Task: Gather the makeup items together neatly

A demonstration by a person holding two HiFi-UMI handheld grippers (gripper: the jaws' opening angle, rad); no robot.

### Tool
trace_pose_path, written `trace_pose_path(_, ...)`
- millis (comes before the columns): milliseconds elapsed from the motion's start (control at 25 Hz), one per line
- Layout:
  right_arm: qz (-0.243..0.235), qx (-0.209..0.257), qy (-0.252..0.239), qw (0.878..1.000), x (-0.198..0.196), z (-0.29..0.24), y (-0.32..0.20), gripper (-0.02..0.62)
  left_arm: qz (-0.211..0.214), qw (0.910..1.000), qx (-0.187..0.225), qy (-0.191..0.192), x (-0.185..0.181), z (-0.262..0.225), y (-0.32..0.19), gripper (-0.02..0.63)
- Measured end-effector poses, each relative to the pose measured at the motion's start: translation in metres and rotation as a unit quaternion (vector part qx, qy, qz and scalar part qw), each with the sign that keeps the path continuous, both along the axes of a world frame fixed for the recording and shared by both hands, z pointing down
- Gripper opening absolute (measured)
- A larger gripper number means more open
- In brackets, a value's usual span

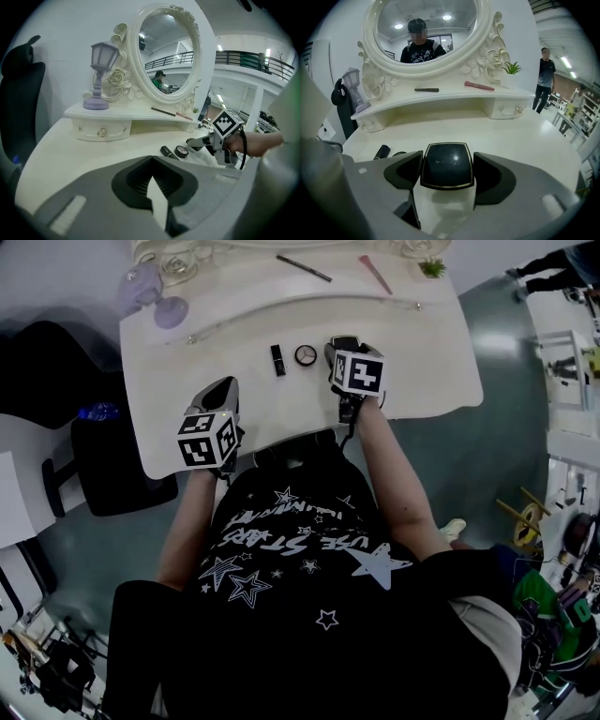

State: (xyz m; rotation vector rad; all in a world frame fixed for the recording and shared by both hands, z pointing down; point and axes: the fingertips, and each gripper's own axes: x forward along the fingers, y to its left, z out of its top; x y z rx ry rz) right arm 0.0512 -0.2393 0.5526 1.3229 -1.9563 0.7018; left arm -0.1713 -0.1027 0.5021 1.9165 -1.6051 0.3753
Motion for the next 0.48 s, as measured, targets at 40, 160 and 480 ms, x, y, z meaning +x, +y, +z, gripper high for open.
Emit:
trace_pose_path(40, 0.001, -0.001, 0.001, 1.0, -0.002, 0.002, 0.001, 0.363, 0.001, 1.0, -0.001, 0.0, -0.002, 0.001, 0.002, 0.0)
trace_pose_path(160, 0.004, 0.0, 0.004, 1.0, -0.006, 0.004, 0.001, 0.363, 0.004, 1.0, -0.001, 0.0, -0.007, 0.001, 0.005, 0.0)
trace_pose_path(480, 0.006, -0.008, 0.009, 1.0, -0.011, 0.013, 0.002, 0.364, 0.006, 1.0, 0.001, 0.002, -0.014, 0.002, 0.008, 0.0)
